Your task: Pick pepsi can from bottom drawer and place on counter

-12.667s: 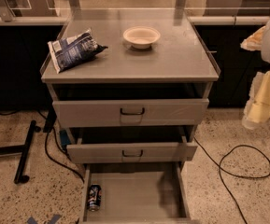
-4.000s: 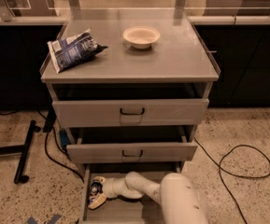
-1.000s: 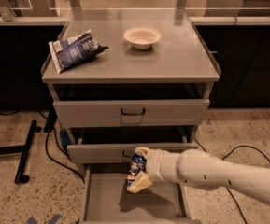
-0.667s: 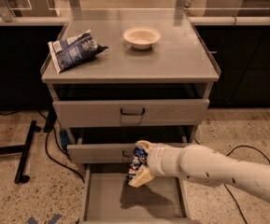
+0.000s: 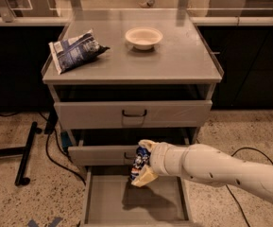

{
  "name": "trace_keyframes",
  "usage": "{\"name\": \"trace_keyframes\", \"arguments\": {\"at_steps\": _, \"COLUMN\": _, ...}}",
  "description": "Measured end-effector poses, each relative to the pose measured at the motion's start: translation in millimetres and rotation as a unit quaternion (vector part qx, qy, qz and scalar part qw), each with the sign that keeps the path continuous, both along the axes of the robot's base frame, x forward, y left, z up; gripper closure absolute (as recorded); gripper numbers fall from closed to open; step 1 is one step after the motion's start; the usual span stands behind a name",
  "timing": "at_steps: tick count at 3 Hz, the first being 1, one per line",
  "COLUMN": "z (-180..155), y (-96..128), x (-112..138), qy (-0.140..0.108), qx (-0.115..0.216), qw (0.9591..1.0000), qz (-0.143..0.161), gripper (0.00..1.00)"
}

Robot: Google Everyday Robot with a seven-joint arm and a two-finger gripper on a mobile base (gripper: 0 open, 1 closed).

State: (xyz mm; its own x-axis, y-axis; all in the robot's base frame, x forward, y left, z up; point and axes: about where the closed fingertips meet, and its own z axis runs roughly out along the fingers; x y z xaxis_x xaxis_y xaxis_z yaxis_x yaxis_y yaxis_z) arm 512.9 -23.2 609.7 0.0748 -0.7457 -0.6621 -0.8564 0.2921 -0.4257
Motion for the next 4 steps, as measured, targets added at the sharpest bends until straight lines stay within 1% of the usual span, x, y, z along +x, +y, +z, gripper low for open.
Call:
{"name": "trace_keyframes", "arguments": {"at_steps": 1, "z": 43, "y": -32, "x": 5, "qy": -0.027, "qx": -0.029, "qw": 0.9983, "qz": -0.042, "gripper": 1.00}}
{"name": "trace_keyframes", "arguments": {"at_steps": 2, "z": 105, "y": -67, "x": 8, "qy": -0.061, "qx": -0.058, "qw": 0.9929, "qz": -0.085, "gripper": 1.00}}
{"name": "trace_keyframes", "arguments": {"at_steps": 3, "z": 236, "y": -95, "x": 17, "qy": -0.142, "qx": -0.092, "qw": 0.9807, "qz": -0.097, "gripper": 1.00}}
{"name": "trace_keyframes", "arguments": {"at_steps": 4, "z": 235, "y": -96, "x": 17, "qy": -0.142, "qx": -0.092, "qw": 0.9807, "qz": -0.097, "gripper": 1.00}}
